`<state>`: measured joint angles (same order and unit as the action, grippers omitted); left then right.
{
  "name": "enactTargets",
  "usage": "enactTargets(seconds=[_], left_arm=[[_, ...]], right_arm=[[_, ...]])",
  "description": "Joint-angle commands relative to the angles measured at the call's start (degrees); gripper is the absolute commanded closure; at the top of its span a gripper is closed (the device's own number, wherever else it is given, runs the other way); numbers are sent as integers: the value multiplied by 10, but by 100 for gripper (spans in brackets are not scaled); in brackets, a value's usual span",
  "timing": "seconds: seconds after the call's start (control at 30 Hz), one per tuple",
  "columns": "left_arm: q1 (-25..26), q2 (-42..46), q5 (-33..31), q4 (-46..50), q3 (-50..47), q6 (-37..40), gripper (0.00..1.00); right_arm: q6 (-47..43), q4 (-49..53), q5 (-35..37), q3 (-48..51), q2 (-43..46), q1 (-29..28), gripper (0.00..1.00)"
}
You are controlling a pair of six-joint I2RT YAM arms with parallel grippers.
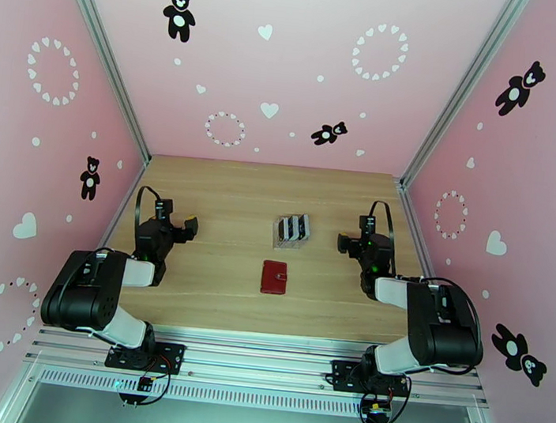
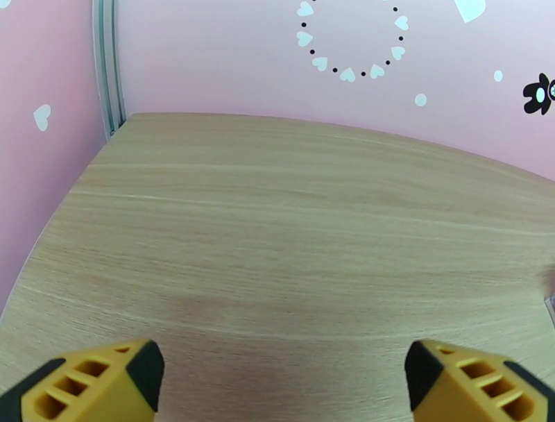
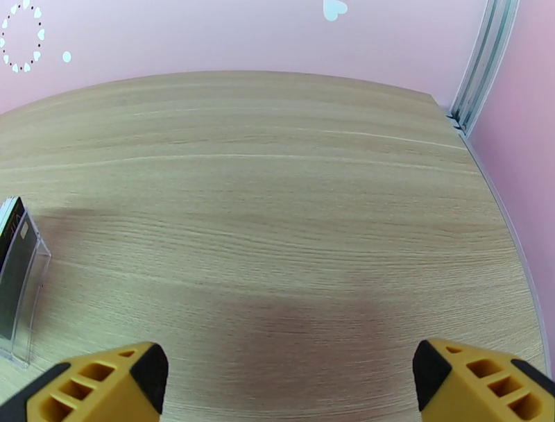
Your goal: Put the credit cards into the card holder
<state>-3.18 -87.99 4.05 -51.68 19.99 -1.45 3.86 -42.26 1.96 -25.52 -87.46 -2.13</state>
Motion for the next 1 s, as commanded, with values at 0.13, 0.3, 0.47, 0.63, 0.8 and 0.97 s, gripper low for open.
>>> enactTargets(seconds=[0.13, 0.3, 0.47, 0.63, 0.8, 0.97], left_arm=[[2, 4, -6, 1, 10, 8, 2], [3, 4, -7, 1, 10, 8, 2], [3, 4, -6, 1, 10, 8, 2], [3, 4, -6, 1, 10, 8, 2], [3, 4, -6, 0, 9, 9, 2], [3, 3, -7, 1, 10, 10, 2]], right_arm=[[-6, -22, 9, 12, -5, -2, 1], [-6, -26, 14, 14, -4, -4, 1], [-6, -28, 17, 17, -3, -6, 1], [-6, -28, 16, 16, -3, -6, 1], [-7, -27, 16, 16, -3, -6, 1], [-6, -27, 16, 17, -3, -6, 1]])
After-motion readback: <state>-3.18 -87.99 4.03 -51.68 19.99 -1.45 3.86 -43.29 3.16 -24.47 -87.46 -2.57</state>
